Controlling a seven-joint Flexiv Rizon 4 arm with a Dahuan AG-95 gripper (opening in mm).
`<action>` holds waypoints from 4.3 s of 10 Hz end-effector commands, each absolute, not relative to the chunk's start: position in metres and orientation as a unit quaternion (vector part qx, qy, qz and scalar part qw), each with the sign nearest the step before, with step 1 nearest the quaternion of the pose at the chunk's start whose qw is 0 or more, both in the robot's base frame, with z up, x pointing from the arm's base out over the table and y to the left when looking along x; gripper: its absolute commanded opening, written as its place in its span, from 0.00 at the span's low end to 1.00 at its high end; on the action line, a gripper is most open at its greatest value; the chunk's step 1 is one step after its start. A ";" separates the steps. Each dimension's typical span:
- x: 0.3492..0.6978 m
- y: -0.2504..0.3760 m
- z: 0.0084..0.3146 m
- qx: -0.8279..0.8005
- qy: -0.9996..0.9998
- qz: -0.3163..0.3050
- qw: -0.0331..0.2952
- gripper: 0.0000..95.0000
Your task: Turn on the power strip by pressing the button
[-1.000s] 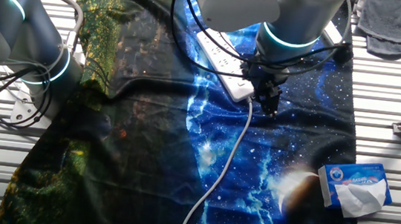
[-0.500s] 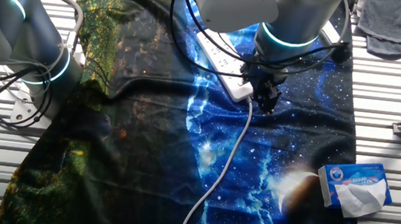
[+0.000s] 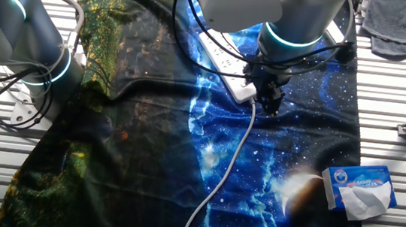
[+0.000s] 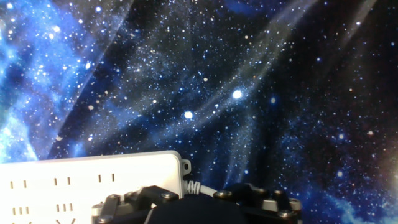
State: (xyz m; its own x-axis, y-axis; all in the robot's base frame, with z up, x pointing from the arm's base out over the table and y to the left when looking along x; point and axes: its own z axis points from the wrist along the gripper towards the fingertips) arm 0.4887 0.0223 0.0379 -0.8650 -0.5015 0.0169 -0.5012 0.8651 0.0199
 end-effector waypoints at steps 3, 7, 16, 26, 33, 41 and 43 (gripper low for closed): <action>0.489 0.022 0.038 0.260 -0.966 -0.007 0.011 1.00; 0.489 0.022 0.038 0.267 -0.963 -0.021 0.005 1.00; 0.489 0.022 0.038 0.255 -0.967 -0.011 0.013 1.00; 0.490 0.020 0.030 0.254 -0.967 -0.007 0.017 1.00; 0.489 0.021 0.023 0.260 -0.965 -0.009 0.021 1.00; 0.489 0.021 0.021 0.268 -0.962 -0.023 0.043 1.00; 0.489 0.021 0.021 0.269 -0.962 -0.024 0.047 1.00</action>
State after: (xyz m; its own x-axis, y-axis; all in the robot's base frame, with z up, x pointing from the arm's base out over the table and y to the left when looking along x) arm 0.4894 0.0215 0.0211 -0.8508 -0.5197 0.0775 -0.5152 0.8541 0.0713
